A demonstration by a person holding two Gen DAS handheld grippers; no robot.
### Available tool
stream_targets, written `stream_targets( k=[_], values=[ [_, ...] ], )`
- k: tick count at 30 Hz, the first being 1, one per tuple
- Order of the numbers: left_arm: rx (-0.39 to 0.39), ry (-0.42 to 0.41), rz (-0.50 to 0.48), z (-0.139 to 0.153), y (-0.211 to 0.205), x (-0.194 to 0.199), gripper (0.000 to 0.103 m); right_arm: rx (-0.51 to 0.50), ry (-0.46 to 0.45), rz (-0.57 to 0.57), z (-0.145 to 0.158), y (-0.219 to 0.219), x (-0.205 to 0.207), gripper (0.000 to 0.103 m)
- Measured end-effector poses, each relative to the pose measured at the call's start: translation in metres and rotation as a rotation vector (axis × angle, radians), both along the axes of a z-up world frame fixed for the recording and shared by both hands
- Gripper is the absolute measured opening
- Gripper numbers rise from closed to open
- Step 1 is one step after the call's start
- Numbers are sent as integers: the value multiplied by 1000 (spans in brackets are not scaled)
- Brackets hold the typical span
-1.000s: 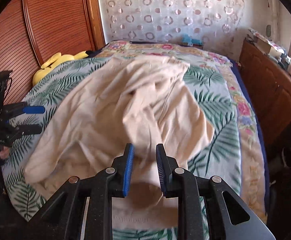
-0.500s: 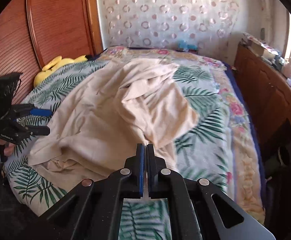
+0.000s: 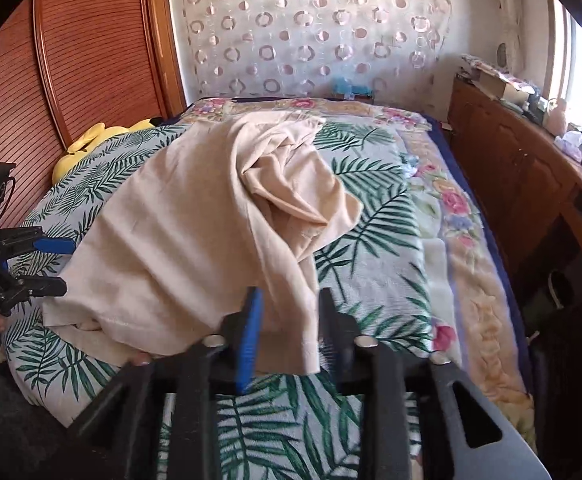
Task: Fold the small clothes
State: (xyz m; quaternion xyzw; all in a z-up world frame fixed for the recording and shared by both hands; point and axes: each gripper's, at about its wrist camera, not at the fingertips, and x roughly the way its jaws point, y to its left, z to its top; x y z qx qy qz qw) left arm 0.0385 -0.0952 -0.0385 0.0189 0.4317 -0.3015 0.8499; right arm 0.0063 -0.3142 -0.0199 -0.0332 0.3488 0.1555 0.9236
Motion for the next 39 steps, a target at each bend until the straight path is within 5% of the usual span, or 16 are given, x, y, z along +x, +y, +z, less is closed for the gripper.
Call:
stream_targets(
  k=[5,13,14,18,19,27,31,39],
  values=[
    [2,21,-13,-4,-1,-6,52,-66,42,-30,-17,0,12,45],
    [-3,22,-26,-6,1,-21,45,-58,61,35,-17,9,18,46],
    [-4,21,-25,-6,1,-23,40,-65,60,50,-17,12,18,45],
    [-8,19,-33,-7,2,-31,30,-74,54,98,-17,21,17,9],
    [-8,22,-36,-7,2,-31,28,-63,55,105,-17,21,17,8],
    [-33,50,-59,-8,5,-34,27,11,16,107,-13,14,17,6],
    [-49,56,-103,-9,0,-38,3,63,-6,92,-8,7,13,6],
    [-159,-78,-23,40,21,-11,2,223,-133,60,33,-11,23,6]
  ],
)
